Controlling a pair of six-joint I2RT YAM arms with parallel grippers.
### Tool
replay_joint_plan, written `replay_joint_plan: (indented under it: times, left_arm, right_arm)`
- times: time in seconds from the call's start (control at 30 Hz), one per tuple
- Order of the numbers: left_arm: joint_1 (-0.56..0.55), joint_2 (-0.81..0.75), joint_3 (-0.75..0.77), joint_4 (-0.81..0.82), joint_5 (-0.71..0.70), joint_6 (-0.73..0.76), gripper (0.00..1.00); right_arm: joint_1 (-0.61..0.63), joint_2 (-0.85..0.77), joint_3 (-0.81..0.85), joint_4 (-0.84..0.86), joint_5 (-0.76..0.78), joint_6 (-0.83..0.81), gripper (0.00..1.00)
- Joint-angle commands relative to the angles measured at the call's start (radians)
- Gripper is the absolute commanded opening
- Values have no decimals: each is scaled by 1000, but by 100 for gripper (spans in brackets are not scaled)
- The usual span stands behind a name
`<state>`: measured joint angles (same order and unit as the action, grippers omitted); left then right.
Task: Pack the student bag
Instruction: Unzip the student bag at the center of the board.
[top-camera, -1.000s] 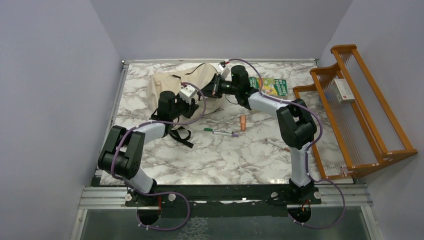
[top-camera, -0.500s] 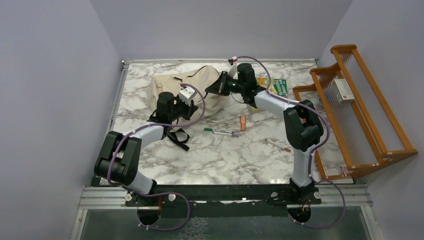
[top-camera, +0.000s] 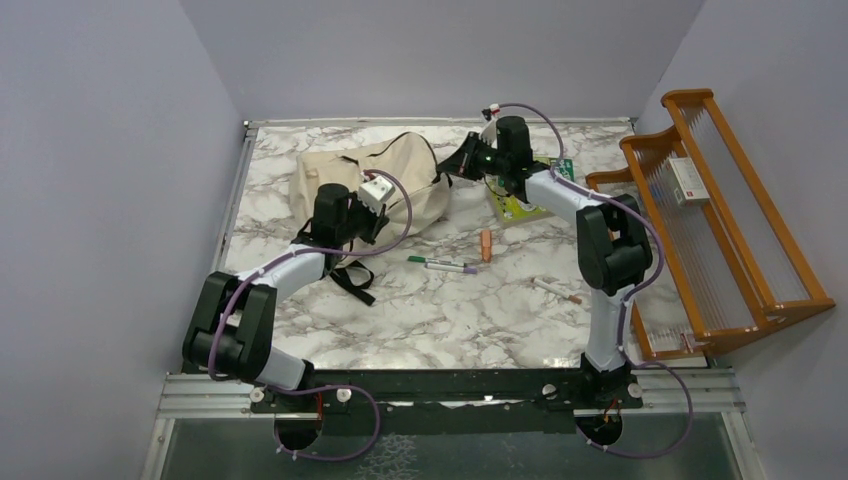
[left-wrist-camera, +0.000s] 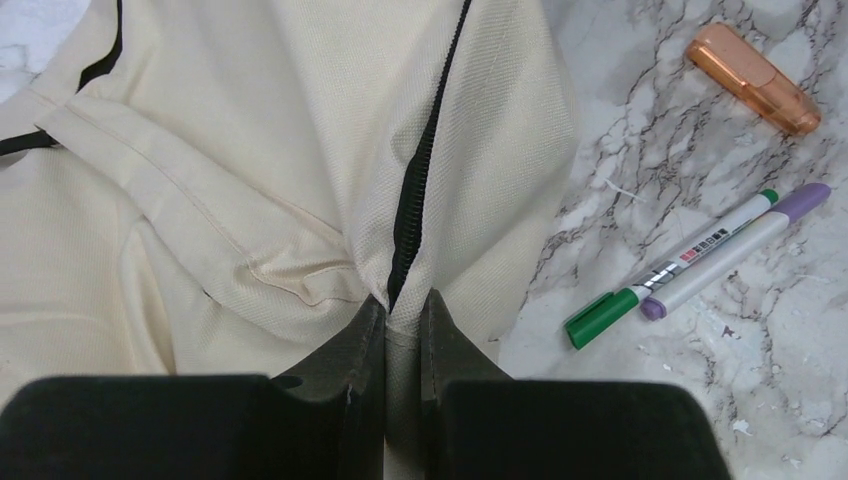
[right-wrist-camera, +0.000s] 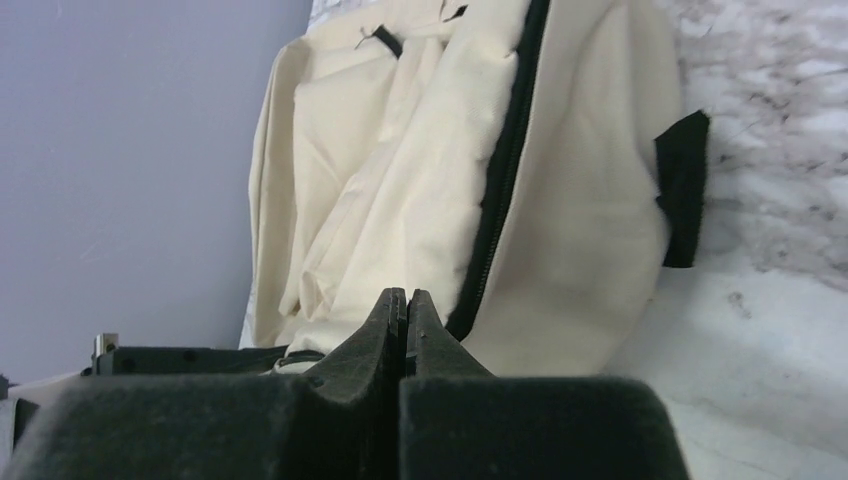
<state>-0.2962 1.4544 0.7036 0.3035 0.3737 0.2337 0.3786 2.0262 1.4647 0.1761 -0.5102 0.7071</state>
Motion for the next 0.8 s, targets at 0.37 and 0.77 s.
replay_joint_plan:
  times: [0.37, 0.77]
  left_arm:
    - [14, -94, 17, -170, -184, 145, 0]
    - [31, 52, 166, -108, -91, 272, 0]
  right_arm:
    - [-83, 119, 237, -84, 77, -143, 1]
    - [-85, -140, -1, -19, -36, -199, 1]
